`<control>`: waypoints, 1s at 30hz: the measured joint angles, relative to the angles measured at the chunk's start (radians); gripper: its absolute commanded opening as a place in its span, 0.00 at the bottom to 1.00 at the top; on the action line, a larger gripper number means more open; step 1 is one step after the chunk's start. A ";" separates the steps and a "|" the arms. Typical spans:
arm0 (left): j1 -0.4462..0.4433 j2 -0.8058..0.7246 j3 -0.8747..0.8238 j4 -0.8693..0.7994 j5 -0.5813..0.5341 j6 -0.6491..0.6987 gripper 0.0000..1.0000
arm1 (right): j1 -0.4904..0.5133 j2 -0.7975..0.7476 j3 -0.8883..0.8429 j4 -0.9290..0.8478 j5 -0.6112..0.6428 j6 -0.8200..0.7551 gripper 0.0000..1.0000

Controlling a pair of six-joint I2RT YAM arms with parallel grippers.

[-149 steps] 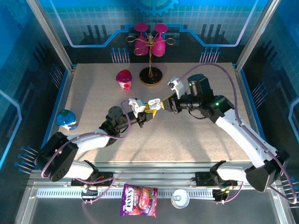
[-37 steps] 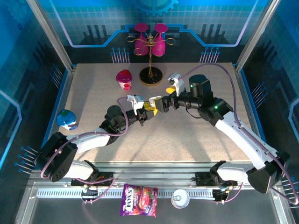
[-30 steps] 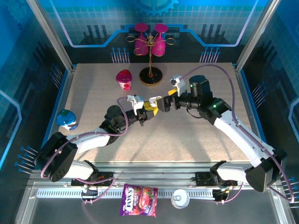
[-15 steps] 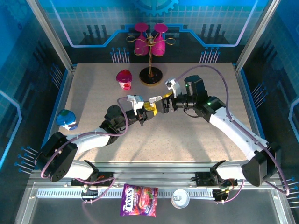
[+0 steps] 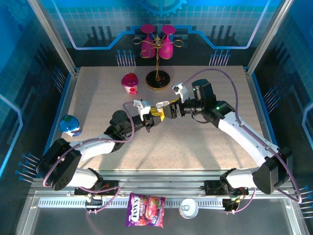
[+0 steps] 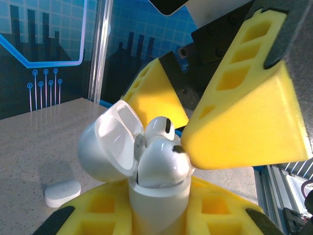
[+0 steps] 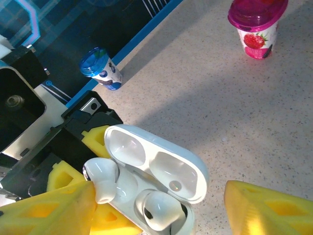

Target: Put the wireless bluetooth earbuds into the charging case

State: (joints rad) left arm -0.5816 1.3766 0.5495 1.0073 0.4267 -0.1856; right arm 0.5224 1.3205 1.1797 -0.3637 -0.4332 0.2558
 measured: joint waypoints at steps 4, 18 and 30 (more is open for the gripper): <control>0.002 0.000 0.000 -0.007 0.000 0.000 0.02 | 0.000 -0.001 0.000 -0.009 0.037 0.001 0.72; 0.002 0.001 0.000 0.031 0.031 0.010 0.02 | -0.008 -0.089 0.000 0.001 0.073 0.027 0.86; 0.002 0.066 -0.028 0.180 0.122 0.217 0.00 | -0.046 0.042 0.254 -0.226 0.051 0.087 0.86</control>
State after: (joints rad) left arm -0.5797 1.4422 0.5217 1.1877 0.5491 0.0311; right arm 0.4763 1.3624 1.4342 -0.5900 -0.3820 0.3428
